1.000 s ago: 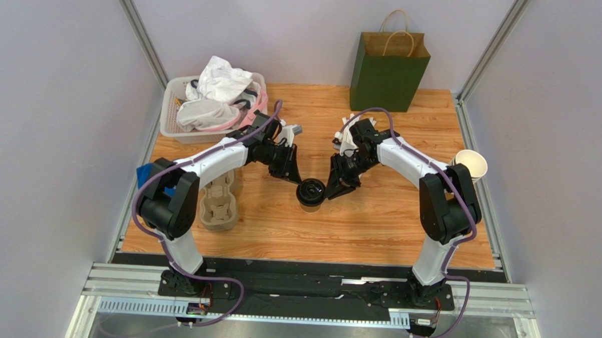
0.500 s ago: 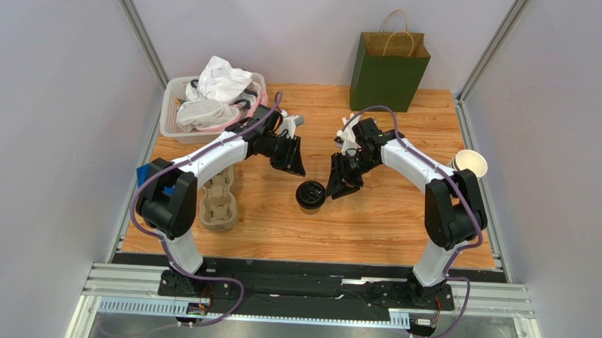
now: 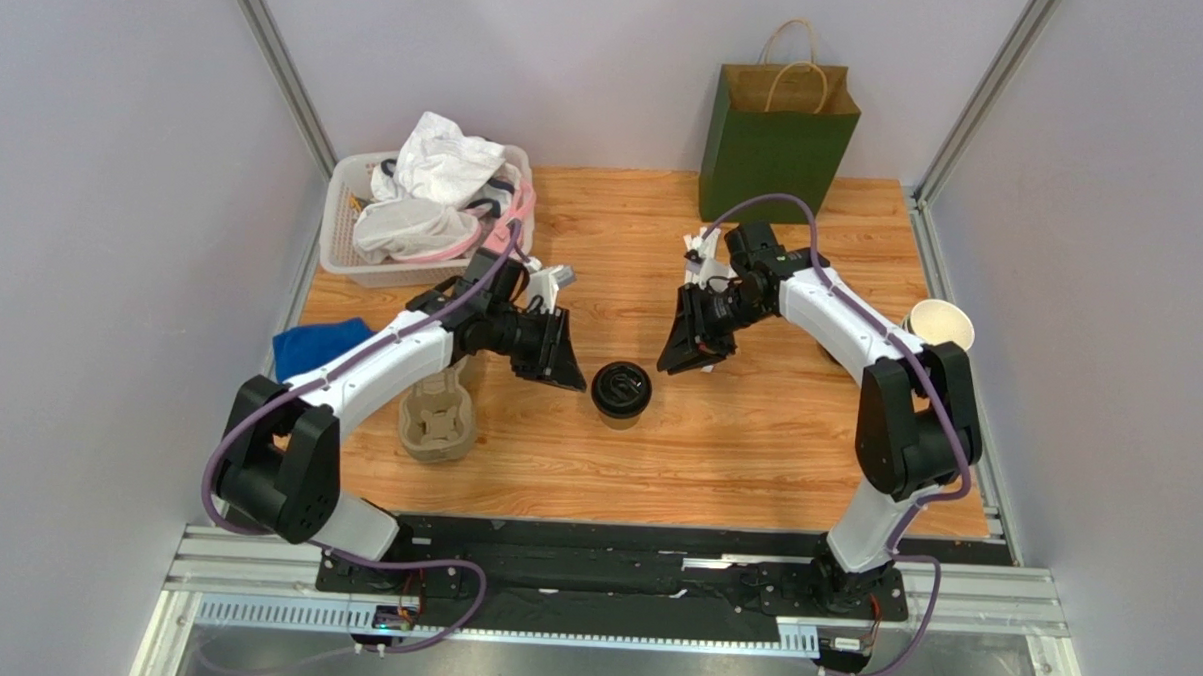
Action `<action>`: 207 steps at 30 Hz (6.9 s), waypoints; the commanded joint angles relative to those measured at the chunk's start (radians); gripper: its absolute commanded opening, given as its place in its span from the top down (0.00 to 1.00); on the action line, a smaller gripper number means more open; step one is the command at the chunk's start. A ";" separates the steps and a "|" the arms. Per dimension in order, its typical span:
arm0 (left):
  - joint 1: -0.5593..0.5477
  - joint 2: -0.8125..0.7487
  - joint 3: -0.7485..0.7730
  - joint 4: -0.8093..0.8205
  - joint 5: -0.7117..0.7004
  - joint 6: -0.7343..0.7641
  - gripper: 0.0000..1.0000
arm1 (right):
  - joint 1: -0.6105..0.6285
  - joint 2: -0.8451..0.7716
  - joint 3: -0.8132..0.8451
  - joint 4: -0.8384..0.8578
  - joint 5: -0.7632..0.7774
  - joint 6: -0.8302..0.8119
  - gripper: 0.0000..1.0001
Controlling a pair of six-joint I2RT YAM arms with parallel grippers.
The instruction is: Pack the takeout coffee
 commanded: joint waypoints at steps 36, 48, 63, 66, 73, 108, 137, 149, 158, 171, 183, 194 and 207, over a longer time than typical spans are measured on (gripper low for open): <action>-0.044 0.206 0.072 0.049 -0.040 0.005 0.83 | 0.044 0.108 -0.048 0.112 0.040 0.025 0.94; -0.054 0.276 0.080 -0.006 -0.122 0.020 0.85 | 0.045 0.151 -0.073 0.101 0.081 0.005 1.00; -0.076 0.376 0.133 -0.075 -0.228 0.029 0.94 | 0.047 0.193 -0.088 0.110 0.086 0.002 1.00; -0.082 0.384 0.136 -0.086 -0.245 0.029 0.95 | 0.047 0.191 -0.097 0.115 0.089 0.003 1.00; -0.082 0.327 0.150 -0.047 -0.169 0.022 0.93 | 0.045 0.154 -0.061 0.102 0.028 -0.011 0.99; 0.044 -0.042 0.164 0.057 0.085 0.070 0.42 | -0.016 -0.083 0.064 -0.005 -0.074 -0.133 0.23; 0.395 -0.483 0.146 -0.001 0.171 0.091 0.04 | 0.476 -0.005 0.217 -0.062 0.723 -0.305 0.01; 0.401 -0.500 0.116 0.039 0.174 0.058 0.04 | 0.483 0.064 0.237 -0.066 0.667 -0.297 0.06; 0.415 -0.486 0.119 0.040 0.160 0.051 0.05 | 0.483 0.090 0.254 -0.065 0.651 -0.301 0.25; 0.633 -0.402 0.093 0.079 0.243 -0.077 0.09 | 0.483 0.205 0.464 -0.022 0.724 -0.360 0.36; 0.717 -0.389 0.126 -0.104 0.229 0.095 0.10 | 0.467 0.489 0.872 0.024 0.709 -0.394 0.36; 0.743 -0.400 0.083 -0.151 0.232 0.140 0.10 | 0.467 0.590 0.996 0.007 0.707 -0.448 0.33; 0.749 -0.360 0.087 -0.190 0.237 0.164 0.10 | 0.467 0.636 1.035 -0.023 0.690 -0.449 0.16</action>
